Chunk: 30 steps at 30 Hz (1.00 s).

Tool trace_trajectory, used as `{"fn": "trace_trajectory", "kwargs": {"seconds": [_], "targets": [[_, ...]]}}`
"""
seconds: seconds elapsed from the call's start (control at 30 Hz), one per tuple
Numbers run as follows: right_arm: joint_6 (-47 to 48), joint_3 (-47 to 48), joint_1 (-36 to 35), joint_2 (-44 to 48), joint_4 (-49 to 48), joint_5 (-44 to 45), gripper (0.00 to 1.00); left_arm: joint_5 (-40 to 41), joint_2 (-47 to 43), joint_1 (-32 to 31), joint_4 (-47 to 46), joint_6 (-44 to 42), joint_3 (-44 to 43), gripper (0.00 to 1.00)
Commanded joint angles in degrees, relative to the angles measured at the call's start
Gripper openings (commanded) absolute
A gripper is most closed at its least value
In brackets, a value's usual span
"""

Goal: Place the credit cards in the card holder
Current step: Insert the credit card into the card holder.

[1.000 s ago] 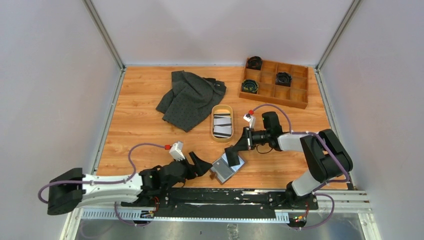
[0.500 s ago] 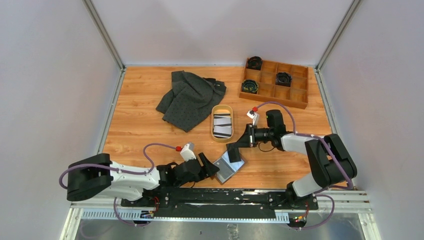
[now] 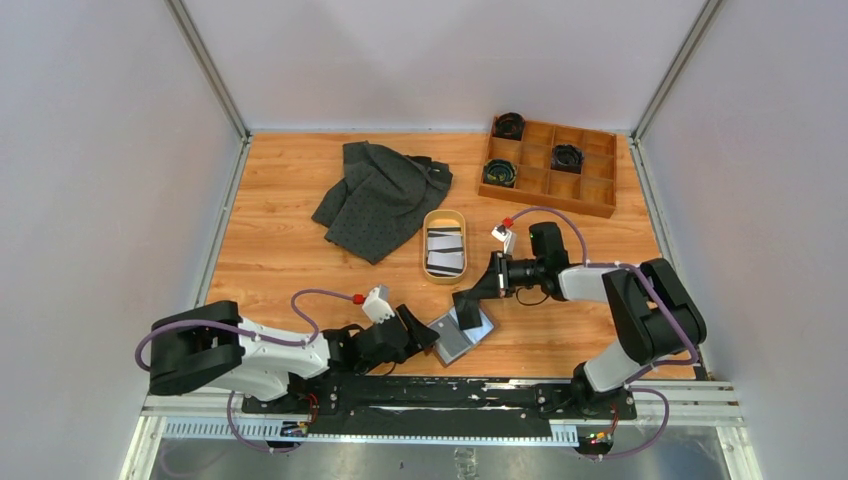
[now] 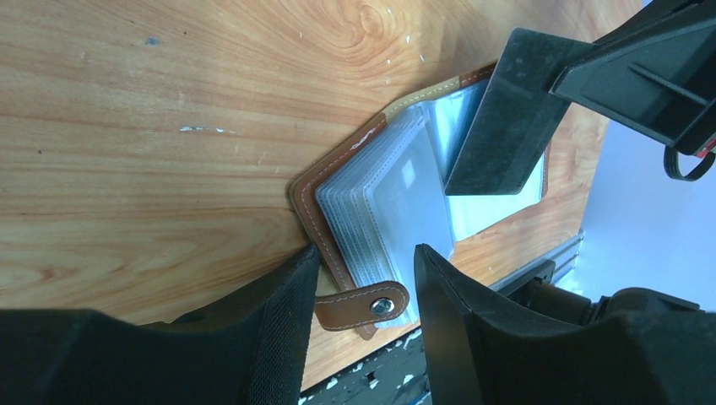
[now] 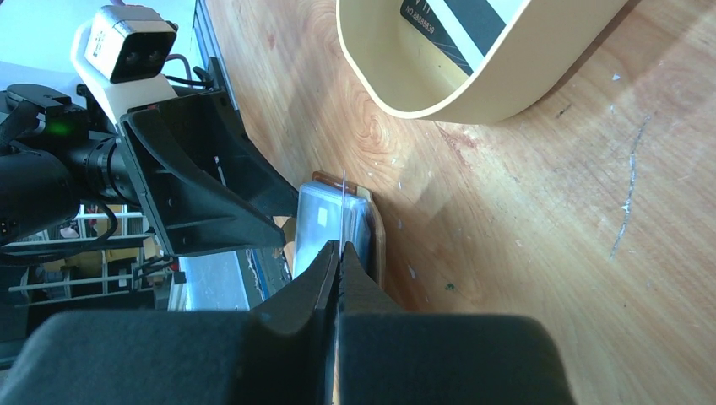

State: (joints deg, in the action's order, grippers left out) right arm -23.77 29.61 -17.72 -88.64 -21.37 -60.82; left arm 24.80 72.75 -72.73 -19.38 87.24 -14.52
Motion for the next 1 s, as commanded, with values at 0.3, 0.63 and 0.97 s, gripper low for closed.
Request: {"fn": "trace_trajectory", "kwargs": {"seconds": [0.3, 0.63, 0.97], "targets": [[0.8, -2.0, 0.2, -0.2, 0.0, 1.9, 0.00, 5.6, 1.9, 0.8, 5.6, -2.4, 0.9, 0.49], [-2.6, -7.7, 0.2, 4.7, -6.9, 7.3, 0.00, 6.4, 1.5, 1.4, 5.6, -7.1, 1.2, 0.55], [-5.8, -6.4, 1.9, 9.6, -9.0, 4.9, 0.00, 5.4, -8.4, 2.7, 5.6, -17.8, 4.3, 0.63]]}}
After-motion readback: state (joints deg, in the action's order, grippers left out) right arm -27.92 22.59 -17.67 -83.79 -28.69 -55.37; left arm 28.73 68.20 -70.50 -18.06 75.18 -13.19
